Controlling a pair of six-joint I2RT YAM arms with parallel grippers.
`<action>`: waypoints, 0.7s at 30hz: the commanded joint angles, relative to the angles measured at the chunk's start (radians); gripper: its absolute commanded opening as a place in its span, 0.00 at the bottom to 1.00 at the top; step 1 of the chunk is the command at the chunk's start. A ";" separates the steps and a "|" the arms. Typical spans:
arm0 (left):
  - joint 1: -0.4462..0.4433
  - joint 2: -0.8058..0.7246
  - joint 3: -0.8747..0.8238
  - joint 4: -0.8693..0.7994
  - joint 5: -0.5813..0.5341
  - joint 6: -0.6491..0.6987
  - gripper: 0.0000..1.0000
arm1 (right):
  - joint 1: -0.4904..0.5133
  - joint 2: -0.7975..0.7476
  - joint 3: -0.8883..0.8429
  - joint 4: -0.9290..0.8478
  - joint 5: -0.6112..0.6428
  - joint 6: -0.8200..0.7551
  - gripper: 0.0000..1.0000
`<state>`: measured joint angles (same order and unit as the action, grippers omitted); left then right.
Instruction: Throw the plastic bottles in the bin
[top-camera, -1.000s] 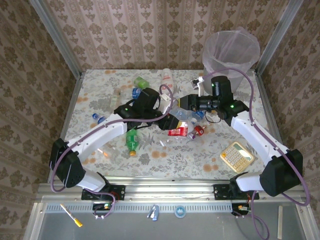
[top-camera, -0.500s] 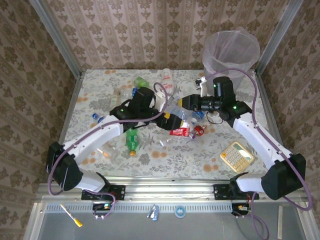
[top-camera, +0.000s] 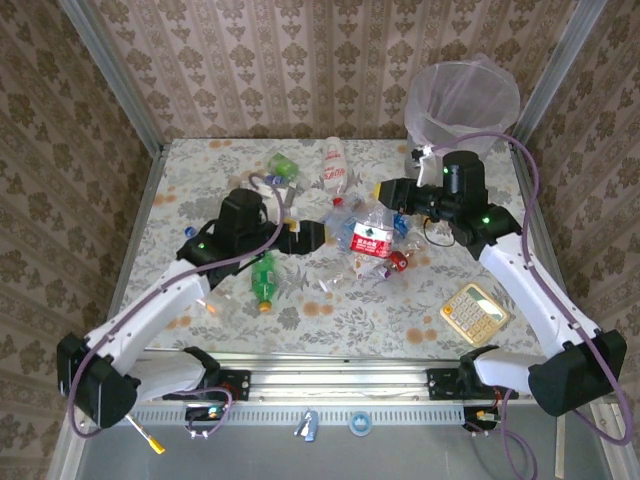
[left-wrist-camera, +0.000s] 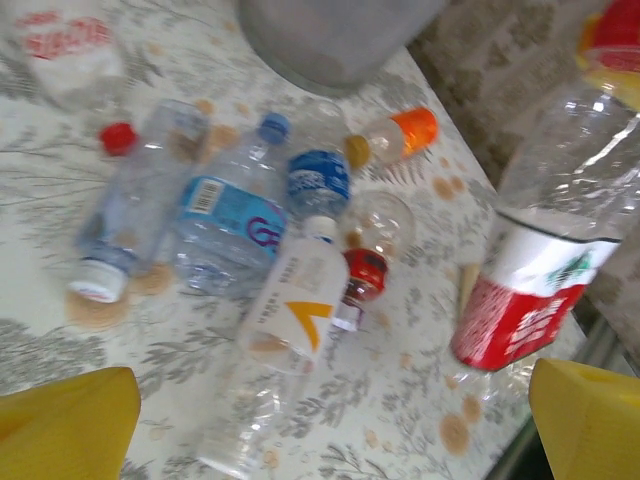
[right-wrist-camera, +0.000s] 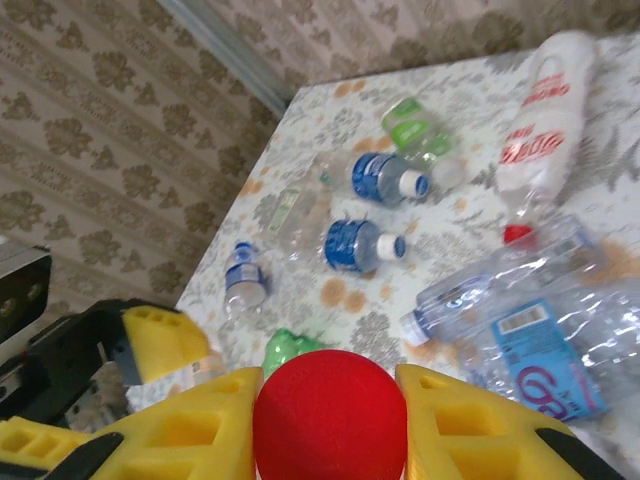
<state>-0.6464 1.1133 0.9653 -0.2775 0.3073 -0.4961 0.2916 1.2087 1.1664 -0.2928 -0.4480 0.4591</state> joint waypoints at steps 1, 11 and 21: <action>0.025 -0.084 -0.042 0.024 -0.122 -0.042 1.00 | -0.005 -0.042 0.043 -0.011 0.104 -0.061 0.00; 0.060 -0.182 -0.070 -0.015 -0.170 -0.029 1.00 | -0.047 -0.070 0.099 0.012 0.255 -0.118 0.00; 0.062 -0.173 -0.068 -0.015 -0.171 -0.033 1.00 | -0.095 -0.061 0.198 0.318 0.459 -0.295 0.00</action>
<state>-0.5930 0.9405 0.9012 -0.2874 0.1516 -0.5209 0.2054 1.1580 1.3170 -0.1776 -0.1089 0.2573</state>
